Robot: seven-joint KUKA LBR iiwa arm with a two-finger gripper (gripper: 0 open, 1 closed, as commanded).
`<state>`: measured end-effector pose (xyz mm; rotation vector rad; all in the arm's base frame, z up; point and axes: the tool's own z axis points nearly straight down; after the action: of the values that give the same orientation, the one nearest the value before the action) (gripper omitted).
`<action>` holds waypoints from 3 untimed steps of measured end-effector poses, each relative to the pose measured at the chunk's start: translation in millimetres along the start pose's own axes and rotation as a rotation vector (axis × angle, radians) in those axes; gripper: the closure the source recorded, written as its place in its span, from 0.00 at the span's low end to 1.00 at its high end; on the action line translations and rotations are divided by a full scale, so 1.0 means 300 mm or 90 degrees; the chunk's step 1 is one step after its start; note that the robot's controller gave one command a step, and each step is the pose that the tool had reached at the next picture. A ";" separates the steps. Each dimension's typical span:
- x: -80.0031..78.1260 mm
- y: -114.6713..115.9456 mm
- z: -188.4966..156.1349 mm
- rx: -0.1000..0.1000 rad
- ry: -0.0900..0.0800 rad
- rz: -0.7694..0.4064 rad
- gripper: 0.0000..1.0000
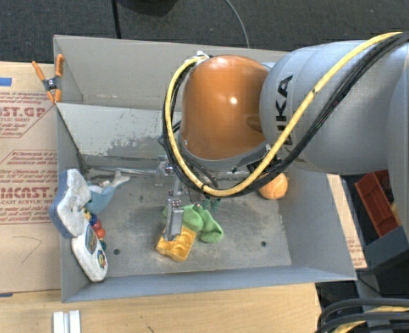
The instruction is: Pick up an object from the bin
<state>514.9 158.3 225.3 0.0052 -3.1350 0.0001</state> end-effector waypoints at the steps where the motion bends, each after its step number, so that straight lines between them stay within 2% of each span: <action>1: -0.005 -0.003 -0.015 -0.001 -0.005 0.001 0.00; 2: 0.003 -0.017 0.124 -0.002 -0.009 -0.011 0.00; 3: 0.034 -0.079 0.233 0.000 0.000 -0.079 0.00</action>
Offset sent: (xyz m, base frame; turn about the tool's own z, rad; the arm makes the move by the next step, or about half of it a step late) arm -0.0124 -0.0193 -0.1470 -0.0613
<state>504.4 134.5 155.4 0.2000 -3.1287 -0.0011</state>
